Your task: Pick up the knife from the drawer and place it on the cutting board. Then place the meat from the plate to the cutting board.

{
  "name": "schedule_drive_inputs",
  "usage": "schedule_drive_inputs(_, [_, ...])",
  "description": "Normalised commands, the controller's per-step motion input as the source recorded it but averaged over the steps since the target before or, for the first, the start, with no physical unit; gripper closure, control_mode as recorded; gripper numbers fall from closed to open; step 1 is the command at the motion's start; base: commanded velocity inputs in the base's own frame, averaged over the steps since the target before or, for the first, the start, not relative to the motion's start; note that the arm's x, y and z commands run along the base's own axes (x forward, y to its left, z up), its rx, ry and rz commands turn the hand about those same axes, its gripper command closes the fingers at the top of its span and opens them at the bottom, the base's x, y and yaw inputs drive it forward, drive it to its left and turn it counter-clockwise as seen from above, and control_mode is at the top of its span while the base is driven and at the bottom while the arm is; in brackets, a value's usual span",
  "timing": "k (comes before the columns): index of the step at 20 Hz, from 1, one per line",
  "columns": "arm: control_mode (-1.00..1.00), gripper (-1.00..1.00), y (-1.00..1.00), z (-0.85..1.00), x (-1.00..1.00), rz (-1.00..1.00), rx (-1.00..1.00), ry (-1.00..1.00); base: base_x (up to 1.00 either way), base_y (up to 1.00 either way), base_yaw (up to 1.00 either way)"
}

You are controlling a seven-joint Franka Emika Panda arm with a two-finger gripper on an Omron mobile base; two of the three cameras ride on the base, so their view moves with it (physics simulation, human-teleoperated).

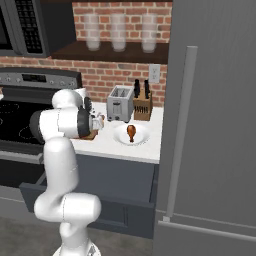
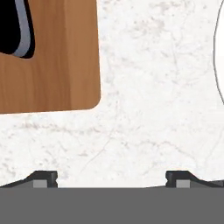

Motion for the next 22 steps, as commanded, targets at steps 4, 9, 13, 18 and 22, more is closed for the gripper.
schedule_drive_inputs(4, [-1.0,-1.0,-0.65,0.34,0.02,-0.2,0.08,-0.01,0.0,0.0,0.0])
schedule_drive_inputs(9, [-1.0,-1.0,-0.32,0.44,0.14,-0.33,0.01,0.07,0.0,0.0,0.0])
schedule_drive_inputs(13, [-1.0,-1.0,-0.38,0.39,0.02,-0.4,0.0,0.12,0.0,0.0,0.0])
schedule_drive_inputs(18, [-1.0,-1.0,-0.45,0.12,0.0,-0.31,0.0,0.05,0.0,0.0,0.0])
schedule_drive_inputs(22, [-1.0,-1.0,-0.51,0.0,0.0,-0.14,0.0,0.0,0.0,0.0,0.0])
